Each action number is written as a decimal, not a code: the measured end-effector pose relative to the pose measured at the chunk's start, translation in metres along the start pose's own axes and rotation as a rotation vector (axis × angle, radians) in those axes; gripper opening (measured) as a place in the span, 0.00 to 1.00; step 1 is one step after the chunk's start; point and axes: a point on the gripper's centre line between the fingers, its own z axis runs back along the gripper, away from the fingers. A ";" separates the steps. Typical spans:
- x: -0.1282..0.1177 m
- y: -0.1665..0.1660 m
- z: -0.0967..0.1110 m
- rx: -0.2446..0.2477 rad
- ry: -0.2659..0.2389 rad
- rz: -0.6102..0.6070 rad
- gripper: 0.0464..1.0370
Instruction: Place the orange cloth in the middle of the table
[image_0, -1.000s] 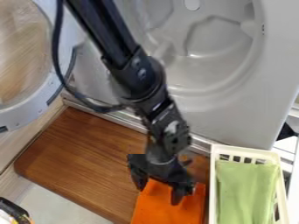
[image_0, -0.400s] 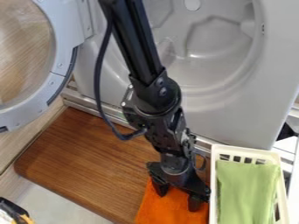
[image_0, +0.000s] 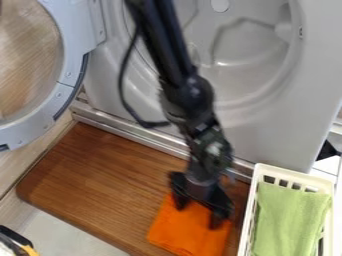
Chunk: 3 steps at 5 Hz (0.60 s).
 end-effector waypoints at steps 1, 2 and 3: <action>-0.008 0.054 0.005 0.010 0.015 0.080 0.96; -0.005 0.073 0.014 0.010 -0.012 0.072 0.96; -0.006 0.089 0.013 -0.026 -0.030 0.082 0.96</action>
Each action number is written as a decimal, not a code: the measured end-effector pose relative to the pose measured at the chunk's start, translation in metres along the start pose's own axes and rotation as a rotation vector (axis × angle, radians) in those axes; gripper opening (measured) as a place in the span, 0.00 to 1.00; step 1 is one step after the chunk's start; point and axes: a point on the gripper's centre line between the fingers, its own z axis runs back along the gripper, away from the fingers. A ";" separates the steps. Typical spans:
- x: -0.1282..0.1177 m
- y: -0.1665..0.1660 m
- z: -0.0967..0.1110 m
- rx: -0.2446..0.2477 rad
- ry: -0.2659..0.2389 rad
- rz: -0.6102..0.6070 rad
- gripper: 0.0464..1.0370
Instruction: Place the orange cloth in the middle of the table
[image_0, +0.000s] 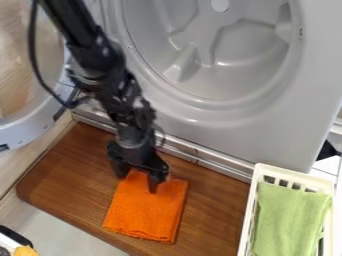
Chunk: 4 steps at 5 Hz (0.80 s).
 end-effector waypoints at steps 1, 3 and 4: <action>0.003 -0.003 0.002 -0.047 -0.008 -0.013 0.96; 0.014 -0.017 0.076 -0.145 -0.013 0.054 0.96; 0.007 -0.025 0.079 -0.110 0.084 0.030 0.96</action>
